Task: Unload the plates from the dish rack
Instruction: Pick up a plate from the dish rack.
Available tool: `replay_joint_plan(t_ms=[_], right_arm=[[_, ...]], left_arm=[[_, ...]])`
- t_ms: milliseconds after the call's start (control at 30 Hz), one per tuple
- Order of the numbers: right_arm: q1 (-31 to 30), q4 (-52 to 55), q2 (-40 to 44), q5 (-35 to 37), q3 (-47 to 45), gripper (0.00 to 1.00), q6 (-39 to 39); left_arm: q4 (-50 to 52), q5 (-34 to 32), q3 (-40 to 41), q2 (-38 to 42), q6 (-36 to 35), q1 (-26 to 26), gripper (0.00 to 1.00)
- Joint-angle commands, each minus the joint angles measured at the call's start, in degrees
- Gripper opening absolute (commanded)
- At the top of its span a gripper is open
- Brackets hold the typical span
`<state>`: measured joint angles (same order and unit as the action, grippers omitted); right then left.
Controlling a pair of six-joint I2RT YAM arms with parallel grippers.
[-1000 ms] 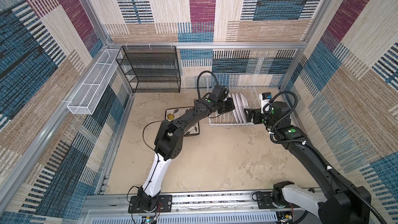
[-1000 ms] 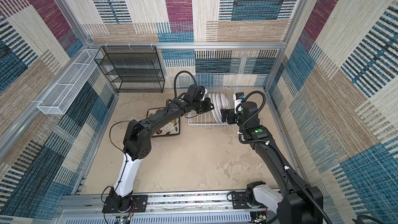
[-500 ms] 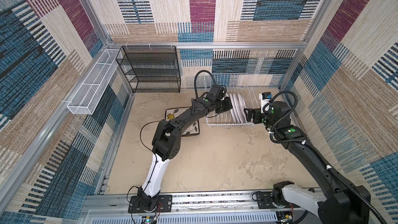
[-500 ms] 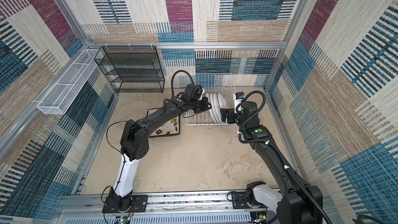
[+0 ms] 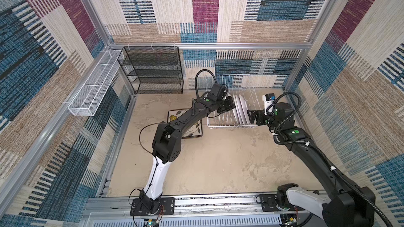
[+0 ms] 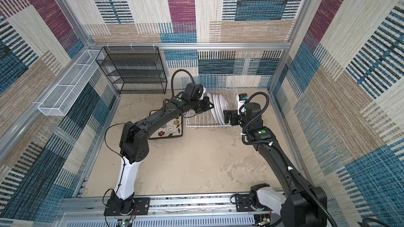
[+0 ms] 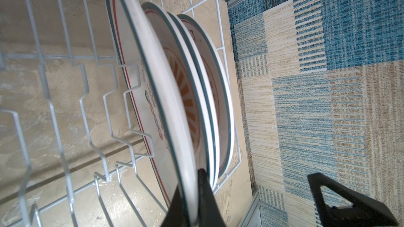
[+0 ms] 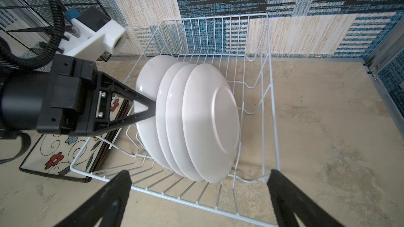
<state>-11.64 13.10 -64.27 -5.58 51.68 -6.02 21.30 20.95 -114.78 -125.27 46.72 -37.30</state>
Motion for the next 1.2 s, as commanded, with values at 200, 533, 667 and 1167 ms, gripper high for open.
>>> replay_joint_plan(t_ms=[200,533,667,1167], right_arm=[[-0.05,-2.62,-0.07,-0.65,0.44,1.00,-0.86],[-0.05,-3.10,-0.37,-1.36,0.97,1.00,-1.31],[-0.09,-3.52,-0.55,-2.15,1.40,1.00,-1.49],[-0.05,-5.15,-1.33,-5.53,3.29,1.00,-2.81]], left_arm=[[2.09,1.20,0.04,4.47,-2.46,0.97,0.00],[1.87,2.95,1.60,8.02,-3.58,2.02,0.00],[2.16,3.33,2.09,9.57,-4.21,2.34,0.00],[2.43,4.05,4.18,15.87,-9.37,4.86,0.00]])
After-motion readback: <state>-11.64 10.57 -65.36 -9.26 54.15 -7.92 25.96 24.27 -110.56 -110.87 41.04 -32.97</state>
